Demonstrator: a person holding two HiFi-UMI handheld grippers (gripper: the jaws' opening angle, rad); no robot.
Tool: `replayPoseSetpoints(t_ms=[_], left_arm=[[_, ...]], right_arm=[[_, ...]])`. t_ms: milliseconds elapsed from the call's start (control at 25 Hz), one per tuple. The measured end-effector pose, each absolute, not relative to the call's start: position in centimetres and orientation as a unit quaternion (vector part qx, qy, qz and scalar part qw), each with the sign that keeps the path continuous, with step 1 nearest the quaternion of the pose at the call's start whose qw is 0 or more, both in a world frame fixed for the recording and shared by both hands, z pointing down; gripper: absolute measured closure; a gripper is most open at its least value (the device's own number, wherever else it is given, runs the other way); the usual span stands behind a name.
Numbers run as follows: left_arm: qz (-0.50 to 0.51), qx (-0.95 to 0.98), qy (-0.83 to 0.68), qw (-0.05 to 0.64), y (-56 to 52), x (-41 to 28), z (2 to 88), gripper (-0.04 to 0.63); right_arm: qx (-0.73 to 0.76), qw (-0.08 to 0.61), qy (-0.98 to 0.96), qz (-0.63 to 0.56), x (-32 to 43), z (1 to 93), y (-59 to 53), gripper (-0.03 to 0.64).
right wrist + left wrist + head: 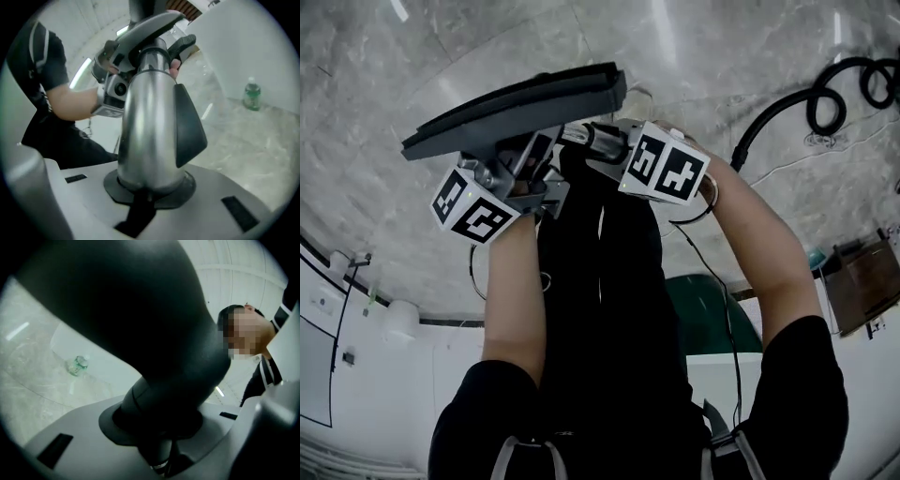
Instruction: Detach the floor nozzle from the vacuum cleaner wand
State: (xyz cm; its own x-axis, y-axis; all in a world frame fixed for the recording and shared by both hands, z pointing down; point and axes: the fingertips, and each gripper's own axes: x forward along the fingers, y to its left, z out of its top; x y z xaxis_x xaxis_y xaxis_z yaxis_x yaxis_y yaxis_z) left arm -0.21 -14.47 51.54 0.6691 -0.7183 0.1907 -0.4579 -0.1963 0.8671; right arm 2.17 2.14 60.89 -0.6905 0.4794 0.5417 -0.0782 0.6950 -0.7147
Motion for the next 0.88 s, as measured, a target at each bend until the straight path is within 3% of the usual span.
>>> replayPoseSetpoints(t_ms=[160,240,400,560,680,880], left_arm=[[-0.167,0.767,-0.334,0.522,-13.5,0.4,50.7,0.463],[-0.152,0.734,-0.362,0.555,-13.6,0.3,52.4,0.463],[-0.105,0.636,-0.484,0.592,-14.9,-2.8,56.2,0.476],[-0.095,0.585,-0.565,0.574,-15.4,-5.5,56.3,0.497],[-0.102,0.629,-0.524,0.566,-15.9,-4.2,55.7,0.497],[-0.167,0.694,-0.427,0.554,-14.9,-1.4,52.9,0.495]], right_arm=[[-0.312,0.317,-0.759,0.476,4.1,57.0,4.6,0.554],[-0.318,0.317,-0.742,0.497,4.4,57.0,4.7,0.557],[-0.114,0.423,-0.799,0.412,2.1,61.3,2.6,0.558],[0.098,0.501,-0.816,0.272,1.3,63.7,-0.7,0.559],[0.039,0.458,-0.821,0.339,0.9,62.9,1.0,0.561],[-0.237,0.303,-0.755,0.532,1.6,56.9,6.1,0.56]])
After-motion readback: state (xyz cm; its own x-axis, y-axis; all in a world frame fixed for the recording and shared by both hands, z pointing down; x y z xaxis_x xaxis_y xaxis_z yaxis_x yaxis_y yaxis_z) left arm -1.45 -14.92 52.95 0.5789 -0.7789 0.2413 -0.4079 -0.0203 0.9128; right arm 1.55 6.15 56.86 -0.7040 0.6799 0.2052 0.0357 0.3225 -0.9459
